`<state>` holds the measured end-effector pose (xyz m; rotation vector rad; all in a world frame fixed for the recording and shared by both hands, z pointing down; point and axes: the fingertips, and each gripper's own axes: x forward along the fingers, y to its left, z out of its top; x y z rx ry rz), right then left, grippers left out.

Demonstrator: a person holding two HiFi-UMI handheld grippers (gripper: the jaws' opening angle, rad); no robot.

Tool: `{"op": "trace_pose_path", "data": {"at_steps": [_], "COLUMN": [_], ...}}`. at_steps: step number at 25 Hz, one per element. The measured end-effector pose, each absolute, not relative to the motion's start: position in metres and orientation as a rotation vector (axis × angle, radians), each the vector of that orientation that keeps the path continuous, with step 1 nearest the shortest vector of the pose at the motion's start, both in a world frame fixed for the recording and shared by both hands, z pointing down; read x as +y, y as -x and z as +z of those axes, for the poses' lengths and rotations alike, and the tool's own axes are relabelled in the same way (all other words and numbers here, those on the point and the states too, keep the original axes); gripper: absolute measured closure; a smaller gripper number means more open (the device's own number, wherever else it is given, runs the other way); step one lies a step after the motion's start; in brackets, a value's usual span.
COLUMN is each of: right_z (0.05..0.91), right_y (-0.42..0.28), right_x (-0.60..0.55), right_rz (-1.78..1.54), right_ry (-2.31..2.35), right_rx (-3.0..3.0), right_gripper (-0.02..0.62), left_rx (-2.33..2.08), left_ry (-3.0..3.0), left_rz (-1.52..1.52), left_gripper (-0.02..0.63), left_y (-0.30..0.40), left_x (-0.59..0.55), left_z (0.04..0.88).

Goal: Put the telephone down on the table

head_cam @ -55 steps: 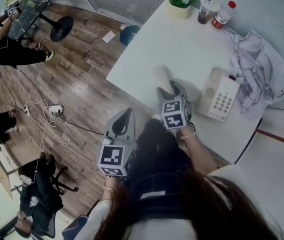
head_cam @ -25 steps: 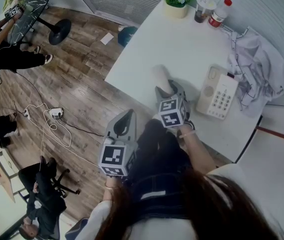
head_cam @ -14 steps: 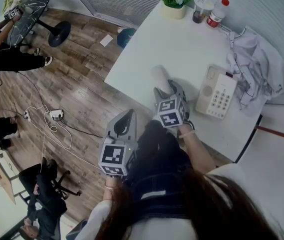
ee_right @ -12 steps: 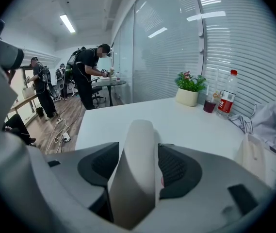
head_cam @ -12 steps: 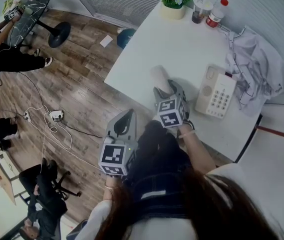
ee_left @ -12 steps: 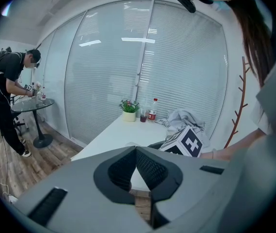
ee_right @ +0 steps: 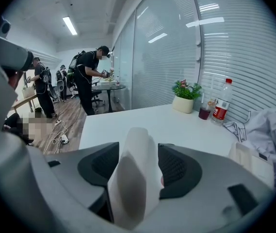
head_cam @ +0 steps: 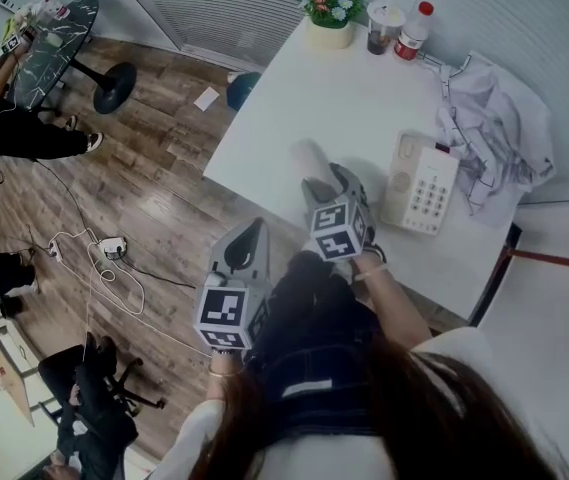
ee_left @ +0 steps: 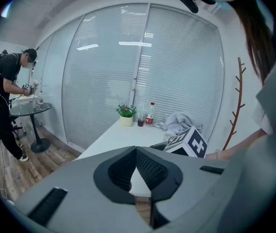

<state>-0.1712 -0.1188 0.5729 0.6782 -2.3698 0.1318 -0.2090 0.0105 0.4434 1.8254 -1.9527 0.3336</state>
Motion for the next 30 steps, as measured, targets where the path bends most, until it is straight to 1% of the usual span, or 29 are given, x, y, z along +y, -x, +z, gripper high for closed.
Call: {"op": "trace_pose_path", "data": {"at_steps": [20,30], "right_z": [0.532,0.515], "right_y": [0.147,0.136], "right_x": [-0.121,-0.119], "right_rz": [0.075,0.065], "right_ry": [-0.739,-0.795], "right_rx": [-2.403,-2.414], "right_gripper": [0.351,0.381], "left_rx": [-1.951,-1.917], "left_ry": [-1.943,-2.033], "left_rz": [0.312,0.302], "left_gripper": [0.609,0.609], "left_y": [0.194,0.185], "left_x": [-0.010,-0.024], "left_z": [0.417,0.403]}}
